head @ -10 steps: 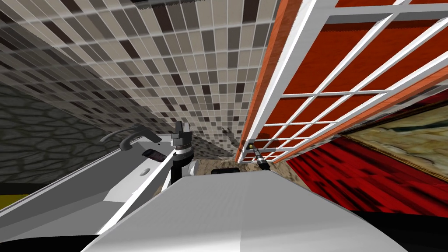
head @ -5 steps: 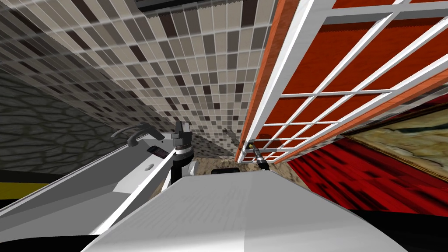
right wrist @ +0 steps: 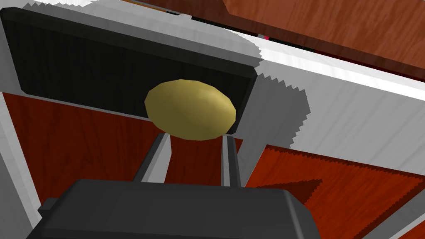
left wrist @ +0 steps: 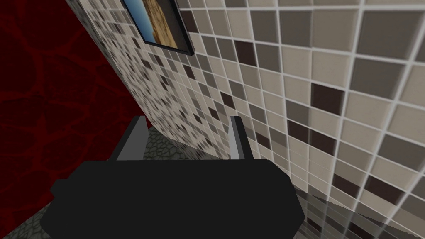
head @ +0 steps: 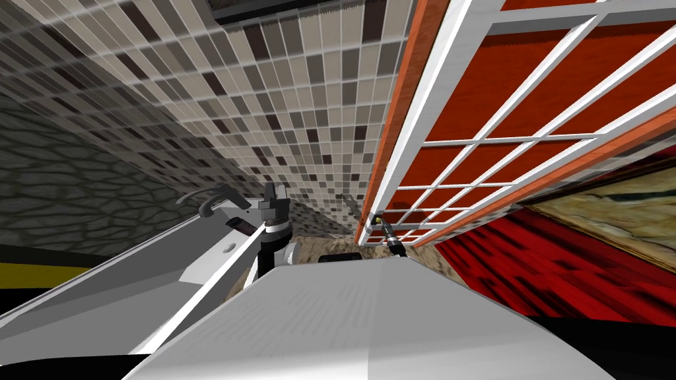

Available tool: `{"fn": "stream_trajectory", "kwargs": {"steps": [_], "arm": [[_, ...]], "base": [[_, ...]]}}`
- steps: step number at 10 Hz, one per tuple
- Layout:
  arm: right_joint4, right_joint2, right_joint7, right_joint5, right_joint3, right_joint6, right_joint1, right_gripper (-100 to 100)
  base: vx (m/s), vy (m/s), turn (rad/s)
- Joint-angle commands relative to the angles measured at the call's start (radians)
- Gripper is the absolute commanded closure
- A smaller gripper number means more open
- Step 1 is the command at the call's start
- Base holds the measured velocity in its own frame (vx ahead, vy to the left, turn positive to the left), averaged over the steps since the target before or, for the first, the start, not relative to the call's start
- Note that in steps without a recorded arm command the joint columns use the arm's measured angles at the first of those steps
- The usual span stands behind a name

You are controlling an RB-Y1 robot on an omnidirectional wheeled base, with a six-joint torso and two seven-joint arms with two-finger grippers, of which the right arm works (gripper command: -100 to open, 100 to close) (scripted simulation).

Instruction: Pull the door open

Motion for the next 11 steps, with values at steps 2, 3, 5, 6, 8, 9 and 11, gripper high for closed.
{"fn": "stream_trajectory", "kwargs": {"steps": [2,3,5,6,8,9,11], "arm": [[-0.029,0.018,-0.065,-0.01,0.019,0.01,0.009,100],[-0.029,0.018,-0.065,-0.01,0.019,0.01,0.009,100],[-0.035,0.022,-0.132,-0.032,0.027,0.02,0.007,100],[-0.035,0.022,-0.149,-0.032,0.027,0.02,0.007,100],[-0.038,0.024,-0.19,-0.044,0.032,0.025,0.006,100],[-0.038,0.024,-0.19,-0.044,0.032,0.025,0.006,100],[-0.041,0.025,-0.232,-0.055,0.036,0.03,0.005,100]], "base": [[-0.043,-0.025,0.067],[-0.014,-0.012,-0.001],[-0.034,-0.019,0.055],[-0.035,-0.019,0.054],[-0.037,-0.017,0.046],[-0.011,-0.003,-0.006],[-0.012,0.0,0.025]]}}
